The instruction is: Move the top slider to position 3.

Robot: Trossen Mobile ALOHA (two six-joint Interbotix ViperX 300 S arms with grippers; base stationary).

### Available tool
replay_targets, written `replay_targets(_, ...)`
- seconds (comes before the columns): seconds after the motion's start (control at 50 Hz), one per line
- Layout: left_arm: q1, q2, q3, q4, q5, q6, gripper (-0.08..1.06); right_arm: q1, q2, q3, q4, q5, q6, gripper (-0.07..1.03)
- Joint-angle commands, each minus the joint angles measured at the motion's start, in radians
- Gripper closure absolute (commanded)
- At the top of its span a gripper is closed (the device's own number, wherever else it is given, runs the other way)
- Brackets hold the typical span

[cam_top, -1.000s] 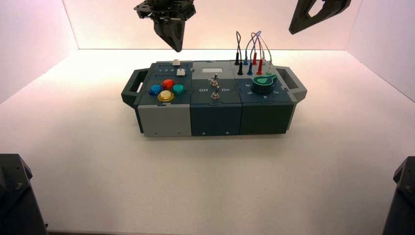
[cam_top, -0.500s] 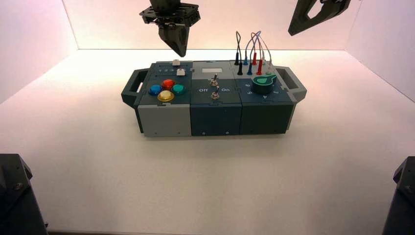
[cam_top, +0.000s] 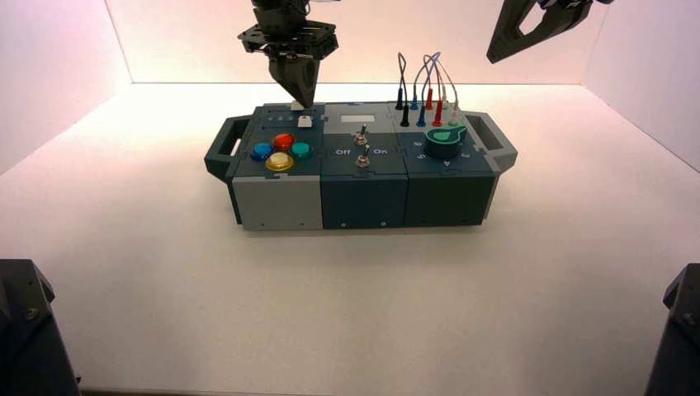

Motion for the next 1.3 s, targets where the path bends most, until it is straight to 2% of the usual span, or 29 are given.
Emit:
replay_targets(0.02,-0.003,-0.018,-0.025,0.005,-0.006,0.005,1.01,0.006,-0.003,-0.012,0.002,-0.008,-0.003,0.98)
replay_targets(0.48,0.028,-0.023,-0.025,0.009,-0.006,0.005,1.01,0.005,-0.003,-0.011,-0.002,-0.008,-0.003,0.98)
replay_targets(0.96,0.031,-0.026,-0.021,0.009,-0.008,0.003,1.01,0.005,-0.002,-0.011,-0.005,-0.009,-0.003,0.98)
replay_targets(1.08,0.031,-0.044,-0.021,0.000,-0.008,0.003,1.01,0.005,0.003,-0.011,-0.005,-0.008,-0.005,0.98)
replay_targets(1.3,0.031,-0.104,-0.014,-0.002,-0.012,0.005,1.01,0.006,0.005,-0.011,-0.006,-0.009,-0.003,0.98)
